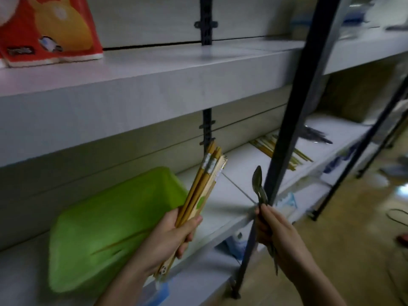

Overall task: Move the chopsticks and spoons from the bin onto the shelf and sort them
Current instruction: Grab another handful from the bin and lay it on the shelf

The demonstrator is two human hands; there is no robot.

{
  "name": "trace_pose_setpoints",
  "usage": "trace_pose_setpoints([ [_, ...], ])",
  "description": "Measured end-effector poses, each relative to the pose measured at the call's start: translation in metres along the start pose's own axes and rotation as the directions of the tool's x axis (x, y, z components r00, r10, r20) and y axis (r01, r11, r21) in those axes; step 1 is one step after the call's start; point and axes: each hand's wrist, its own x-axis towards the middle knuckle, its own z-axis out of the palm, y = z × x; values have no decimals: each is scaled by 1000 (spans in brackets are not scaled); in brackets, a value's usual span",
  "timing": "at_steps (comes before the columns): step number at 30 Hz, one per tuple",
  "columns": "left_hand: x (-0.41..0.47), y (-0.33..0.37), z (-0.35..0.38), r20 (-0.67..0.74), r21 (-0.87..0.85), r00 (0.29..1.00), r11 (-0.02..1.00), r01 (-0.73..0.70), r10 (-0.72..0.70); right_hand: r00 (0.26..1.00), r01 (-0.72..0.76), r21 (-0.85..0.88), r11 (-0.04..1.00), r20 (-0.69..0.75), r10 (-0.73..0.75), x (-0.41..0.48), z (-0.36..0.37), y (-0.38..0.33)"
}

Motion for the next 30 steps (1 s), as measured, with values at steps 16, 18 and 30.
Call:
trace_pose_setpoints([
  [16, 58, 6, 245, 239, 36, 971, 999, -38, 28, 893, 94, -33, 995, -439, -99, -58, -229, -42],
  [18, 68, 7, 269, 260, 59, 965, 997, -42, 25, 875, 92, -1, 996, -478, -82, -59, -247, -45],
  [30, 169, 24, 362, 265, 46, 964, 999, -6, -7, 791, 78, 24, 997, -610, -48, -1, -367, -90],
])
